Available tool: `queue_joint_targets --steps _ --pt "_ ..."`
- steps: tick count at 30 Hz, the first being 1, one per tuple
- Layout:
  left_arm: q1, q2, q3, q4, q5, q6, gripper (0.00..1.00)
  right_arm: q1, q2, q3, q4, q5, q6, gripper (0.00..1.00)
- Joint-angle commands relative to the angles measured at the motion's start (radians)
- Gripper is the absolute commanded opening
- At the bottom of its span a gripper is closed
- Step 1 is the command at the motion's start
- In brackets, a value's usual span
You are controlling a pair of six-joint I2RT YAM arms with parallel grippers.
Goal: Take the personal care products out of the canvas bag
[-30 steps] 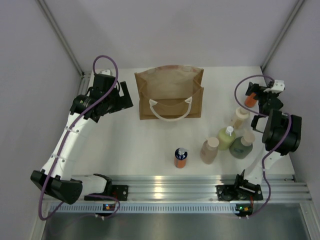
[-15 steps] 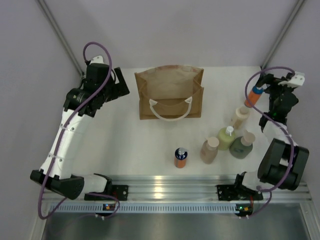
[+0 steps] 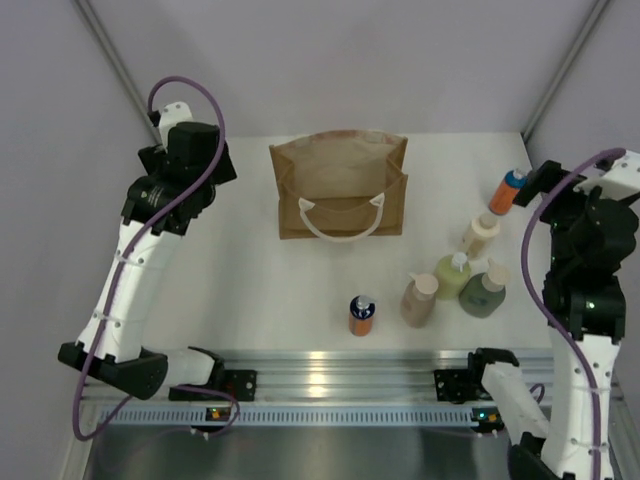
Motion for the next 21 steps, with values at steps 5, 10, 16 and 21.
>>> queue_joint_targets --steps 5,10,16,21 --pt "-0.037 -0.164 -0.158 0.014 -0.118 0.043 0.99 0.175 -0.131 0.225 -0.536 0.190 -0.047 0.99" --pt "-0.038 -0.373 -0.285 0.014 -0.003 -0.034 0.99 0.186 -0.219 0.243 -0.731 0.094 -0.010 1.00" --pt "-0.038 -0.519 -0.377 -0.004 0.049 -0.011 0.99 0.272 -0.306 0.295 -0.888 0.282 -0.087 0.99" --pt "-0.038 -0.568 -0.383 -0.007 0.040 0.035 0.99 0.341 -0.314 0.386 -0.960 0.342 -0.116 1.00"
